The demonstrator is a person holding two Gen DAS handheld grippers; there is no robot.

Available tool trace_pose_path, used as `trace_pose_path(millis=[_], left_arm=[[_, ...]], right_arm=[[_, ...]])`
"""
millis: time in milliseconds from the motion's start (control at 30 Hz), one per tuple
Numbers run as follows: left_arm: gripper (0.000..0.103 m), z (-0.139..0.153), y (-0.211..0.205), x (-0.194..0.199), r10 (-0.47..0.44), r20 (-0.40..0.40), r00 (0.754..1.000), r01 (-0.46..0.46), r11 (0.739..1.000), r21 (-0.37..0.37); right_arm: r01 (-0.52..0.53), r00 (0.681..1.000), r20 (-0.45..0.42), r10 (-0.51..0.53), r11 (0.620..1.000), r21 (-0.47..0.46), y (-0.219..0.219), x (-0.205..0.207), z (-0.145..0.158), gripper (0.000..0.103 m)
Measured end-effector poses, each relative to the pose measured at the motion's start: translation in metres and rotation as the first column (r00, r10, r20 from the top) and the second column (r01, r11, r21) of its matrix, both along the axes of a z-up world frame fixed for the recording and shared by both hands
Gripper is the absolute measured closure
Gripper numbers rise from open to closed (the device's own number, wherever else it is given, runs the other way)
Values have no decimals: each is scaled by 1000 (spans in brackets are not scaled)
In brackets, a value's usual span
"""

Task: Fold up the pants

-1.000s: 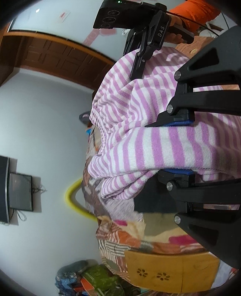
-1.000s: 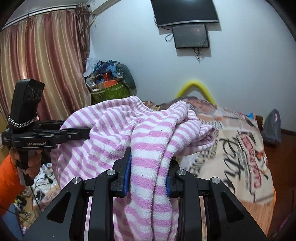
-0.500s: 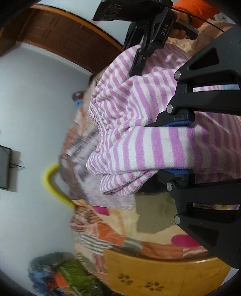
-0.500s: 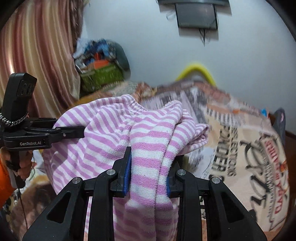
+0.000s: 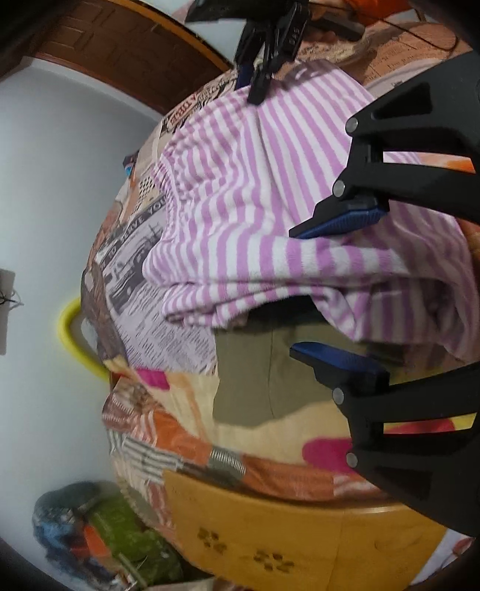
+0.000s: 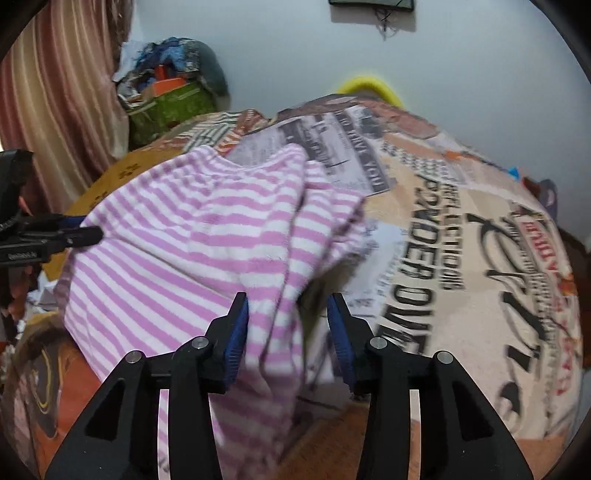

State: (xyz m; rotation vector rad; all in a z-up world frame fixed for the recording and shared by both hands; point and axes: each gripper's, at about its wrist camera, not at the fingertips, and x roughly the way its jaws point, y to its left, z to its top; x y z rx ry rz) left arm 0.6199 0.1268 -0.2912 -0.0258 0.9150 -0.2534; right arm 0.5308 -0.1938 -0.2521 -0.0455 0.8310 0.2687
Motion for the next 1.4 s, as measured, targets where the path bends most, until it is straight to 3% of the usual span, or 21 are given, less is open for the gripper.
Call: trace_pose_path(millis=[133, 200, 367, 567, 667, 767, 867, 1000, 1233, 1400], left_arm=[[46, 12, -7, -14, 36, 43, 998, -41, 989, 140], [46, 17, -10, -20, 50, 56, 997, -59, 983, 175], [47, 31, -22, -52, 7, 75, 997, -15, 994, 106], [46, -8, -31, -61, 9, 15, 1000, -13, 959, 282], [46, -22, -7, -63, 41, -7, 999, -38, 960, 276], [49, -26, 21, -64, 133, -4, 991, -126, 947, 297], [49, -22, 45, -72, 176, -34, 984, -165, 964, 209], [49, 7, 48, -95, 204, 36, 978, -207, 968, 144], [49, 82, 11, -152, 184, 148, 972, -195, 978, 68], [49, 142, -21, -213, 151, 258, 954, -156, 988, -2]], right_arm=[[16, 998, 68, -9, 994, -108, 7, -25, 17, 62], [-18, 995, 92, 28, 994, -105, 14, -41, 27, 62], [-123, 986, 109, 129, 991, -61, 39, -65, 32, 58], [-148, 989, 11, 148, 988, -43, 53, -51, -10, 58], [-127, 992, 1, 128, 991, -49, 41, -48, -20, 58], [-102, 995, -12, 102, 994, -38, 22, -48, -21, 59], [-57, 998, -24, 56, 998, -27, 4, -57, -17, 59], [1, 1000, 14, -1, 1000, -17, -10, -77, 4, 58], [-8, 984, 176, -1, 999, 48, -12, -139, 78, 56], [-36, 947, 321, 6, 996, 88, -4, -197, 134, 56]])
